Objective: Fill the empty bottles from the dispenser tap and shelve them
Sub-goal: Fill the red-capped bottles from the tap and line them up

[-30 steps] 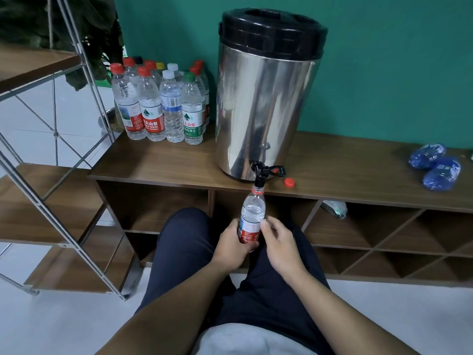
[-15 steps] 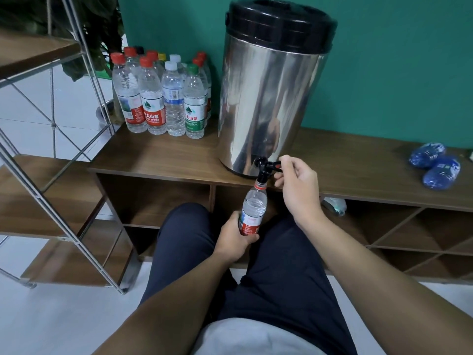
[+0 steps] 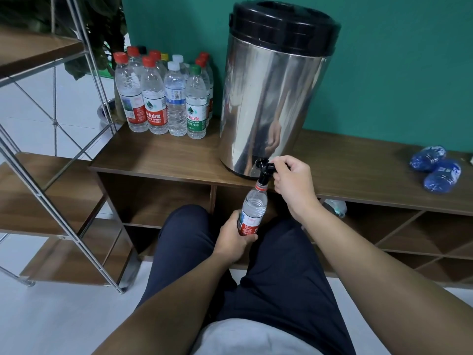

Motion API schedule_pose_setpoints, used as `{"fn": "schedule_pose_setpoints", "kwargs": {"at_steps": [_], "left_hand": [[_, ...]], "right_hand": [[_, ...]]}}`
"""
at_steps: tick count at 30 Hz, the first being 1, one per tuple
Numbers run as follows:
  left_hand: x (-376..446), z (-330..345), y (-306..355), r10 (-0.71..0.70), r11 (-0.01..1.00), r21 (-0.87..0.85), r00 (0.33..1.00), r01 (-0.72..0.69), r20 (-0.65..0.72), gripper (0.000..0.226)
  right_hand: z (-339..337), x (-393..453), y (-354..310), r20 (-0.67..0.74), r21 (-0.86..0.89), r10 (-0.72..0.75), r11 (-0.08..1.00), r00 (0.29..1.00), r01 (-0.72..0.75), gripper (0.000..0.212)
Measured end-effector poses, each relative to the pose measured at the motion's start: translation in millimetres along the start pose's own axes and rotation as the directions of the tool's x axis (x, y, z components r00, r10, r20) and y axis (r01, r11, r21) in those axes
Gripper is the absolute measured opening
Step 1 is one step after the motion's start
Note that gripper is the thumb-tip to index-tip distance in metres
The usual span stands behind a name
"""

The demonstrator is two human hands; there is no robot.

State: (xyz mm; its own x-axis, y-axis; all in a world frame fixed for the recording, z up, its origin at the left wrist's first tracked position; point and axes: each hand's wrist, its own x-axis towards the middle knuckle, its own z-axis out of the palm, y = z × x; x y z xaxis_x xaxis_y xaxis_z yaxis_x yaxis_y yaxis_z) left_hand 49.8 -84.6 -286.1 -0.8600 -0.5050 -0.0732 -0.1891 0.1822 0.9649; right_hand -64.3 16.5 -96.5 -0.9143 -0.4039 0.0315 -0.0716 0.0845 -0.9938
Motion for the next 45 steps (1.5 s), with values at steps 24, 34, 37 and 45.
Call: {"fn": "schedule_pose_setpoints", "kwargs": {"at_steps": [24, 34, 37, 45], "left_hand": [[0.7, -0.6, -11.2, 0.038, 0.997, -0.074, 0.999, -0.038, -0.003, 0.065], [-0.7, -1.6, -14.3, 0.037, 0.994, -0.106, 0.999, -0.034, 0.02, 0.069], [-2.4, -2.5, -15.5, 0.037, 0.995, -0.096, 0.999, -0.035, 0.026, 0.07], [-5.1, -4.4, -13.6, 0.038, 0.996, -0.081, 0.999, -0.035, 0.033, 0.073]], "right_hand": [[-4.4, 2.6, 4.3, 0.119, 0.149, 0.05, 0.987, 0.992, -0.068, 0.018], [-6.2, 2.1, 1.5, 0.136, 0.161, 0.073, 0.982, 0.988, -0.095, 0.018], [-6.0, 2.0, 1.2, 0.13, 0.16, 0.071, 0.983, 0.989, -0.092, 0.019], [-4.5, 2.2, 1.4, 0.11, 0.154, 0.076, 0.984, 0.991, -0.093, 0.02]]}}
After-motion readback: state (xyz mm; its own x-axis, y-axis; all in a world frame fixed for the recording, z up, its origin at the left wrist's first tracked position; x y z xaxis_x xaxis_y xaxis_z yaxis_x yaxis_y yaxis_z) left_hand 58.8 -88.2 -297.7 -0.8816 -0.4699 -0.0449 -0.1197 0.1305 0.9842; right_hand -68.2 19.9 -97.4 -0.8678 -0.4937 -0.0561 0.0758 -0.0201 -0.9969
